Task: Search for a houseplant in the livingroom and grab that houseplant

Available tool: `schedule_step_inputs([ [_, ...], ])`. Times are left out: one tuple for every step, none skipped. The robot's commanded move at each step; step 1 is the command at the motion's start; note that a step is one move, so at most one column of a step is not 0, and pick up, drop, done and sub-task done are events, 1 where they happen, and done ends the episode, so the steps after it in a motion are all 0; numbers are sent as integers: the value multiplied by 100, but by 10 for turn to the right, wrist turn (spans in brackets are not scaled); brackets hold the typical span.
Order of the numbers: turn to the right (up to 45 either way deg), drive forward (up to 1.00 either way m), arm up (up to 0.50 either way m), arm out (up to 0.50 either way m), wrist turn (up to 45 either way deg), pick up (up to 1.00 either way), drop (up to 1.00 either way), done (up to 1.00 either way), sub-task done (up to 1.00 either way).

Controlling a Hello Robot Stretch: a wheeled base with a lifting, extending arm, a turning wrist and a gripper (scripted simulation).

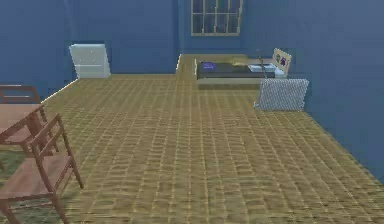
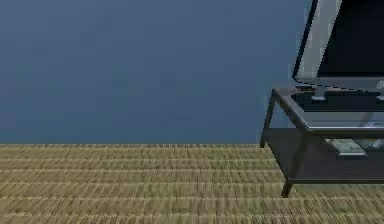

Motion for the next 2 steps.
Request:
schedule_step_inputs([
  [-450,0,0,0,0,0,0,0,0],
  [-450,0,0,0,0,0,0,0,0],
])
